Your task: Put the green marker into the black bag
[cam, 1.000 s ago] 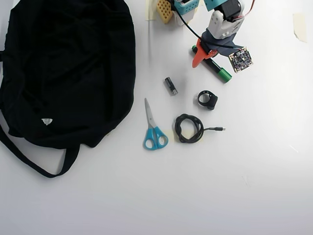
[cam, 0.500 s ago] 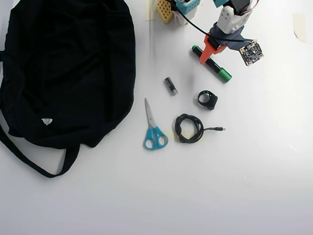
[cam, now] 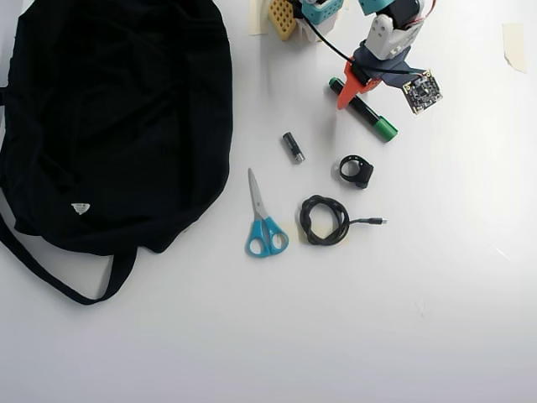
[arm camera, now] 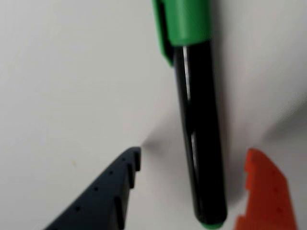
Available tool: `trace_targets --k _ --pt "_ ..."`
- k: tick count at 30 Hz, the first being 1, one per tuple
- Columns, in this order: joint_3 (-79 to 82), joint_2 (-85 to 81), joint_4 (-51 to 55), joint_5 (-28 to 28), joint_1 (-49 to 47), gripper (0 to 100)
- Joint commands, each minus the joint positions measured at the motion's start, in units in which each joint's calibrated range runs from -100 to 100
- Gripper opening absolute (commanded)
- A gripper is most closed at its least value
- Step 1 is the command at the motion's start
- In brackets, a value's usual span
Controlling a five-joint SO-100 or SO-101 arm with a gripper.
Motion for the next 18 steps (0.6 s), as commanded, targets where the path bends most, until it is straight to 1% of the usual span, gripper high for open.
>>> trace_targets --k 1,18 --pt "-0.37 -0.78 -1.09 -0.18 0.14 28" --pt "1.97 -0.7 -1.0 -0.29 1.49 28"
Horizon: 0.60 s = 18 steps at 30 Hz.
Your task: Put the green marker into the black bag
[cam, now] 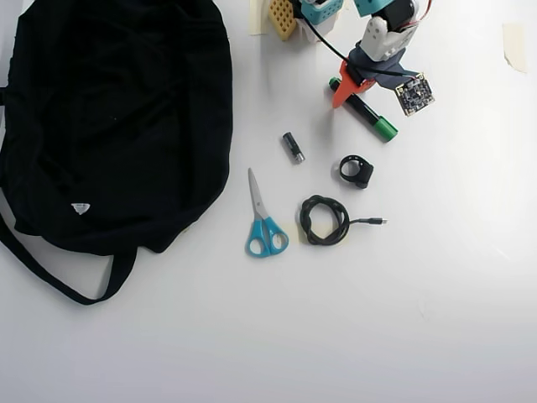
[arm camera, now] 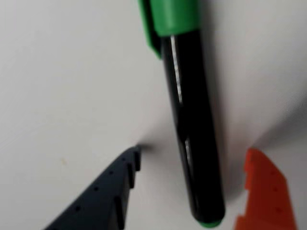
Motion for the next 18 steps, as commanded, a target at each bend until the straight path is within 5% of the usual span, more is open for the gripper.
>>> trace_targets --k 1,18 --pt "0.0 -0.61 -0.57 -0.14 0.39 27" --pt "-0.09 -0.86 -0.57 -0.14 0.83 2"
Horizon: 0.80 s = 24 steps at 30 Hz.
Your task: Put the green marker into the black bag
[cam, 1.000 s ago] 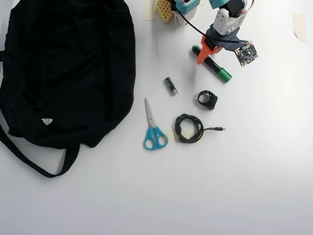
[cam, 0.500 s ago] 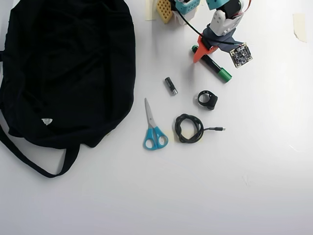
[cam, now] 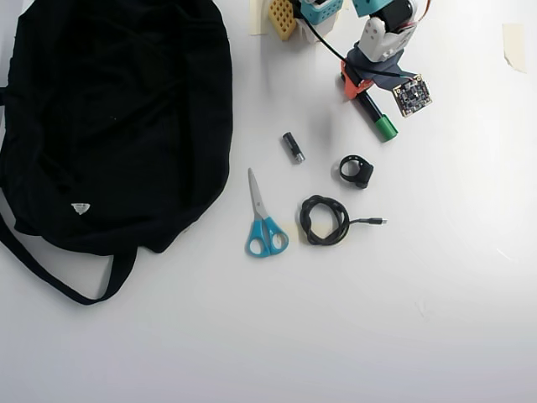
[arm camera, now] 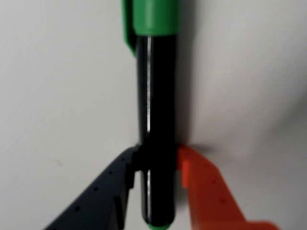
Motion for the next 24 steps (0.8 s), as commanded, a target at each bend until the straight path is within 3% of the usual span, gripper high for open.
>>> trace_targets --k 1,24 --pt "-0.33 -0.86 -0.57 -0.14 0.1 2" --pt "-7.96 -1.78 0.55 0.38 0.1 2"
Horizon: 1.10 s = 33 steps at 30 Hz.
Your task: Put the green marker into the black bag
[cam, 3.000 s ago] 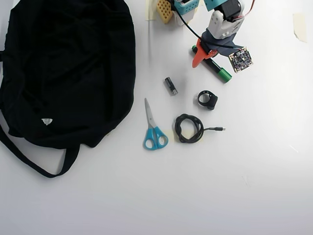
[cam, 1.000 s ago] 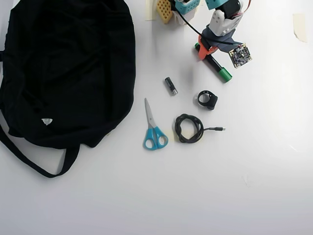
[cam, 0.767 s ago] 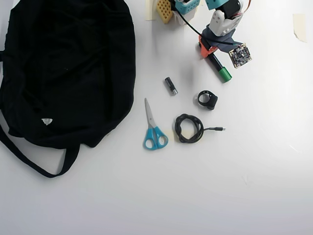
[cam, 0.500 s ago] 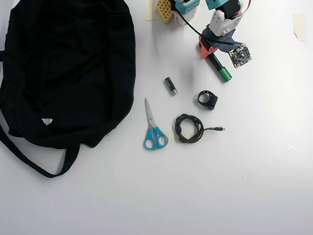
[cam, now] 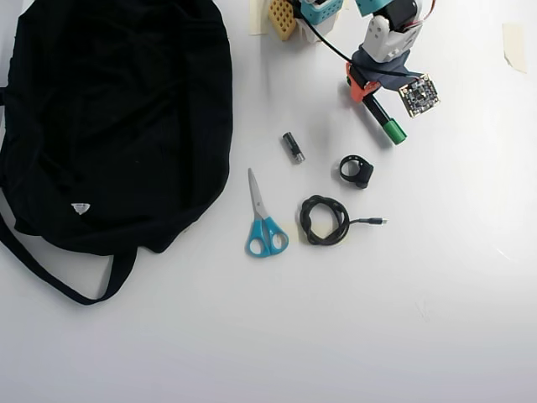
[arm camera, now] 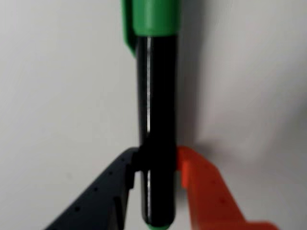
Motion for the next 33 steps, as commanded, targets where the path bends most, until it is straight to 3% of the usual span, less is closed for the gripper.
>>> trace_targets --k 1,12,22,33 --pt "-5.08 -1.61 1.15 0.38 0.1 2" --pt "-23.41 -1.61 18.2 0.65 3.99 2" --pt "-34.73 -1.61 24.15 7.52 20.37 2" --pt "-43.53 -1.53 25.96 7.73 31.89 2"
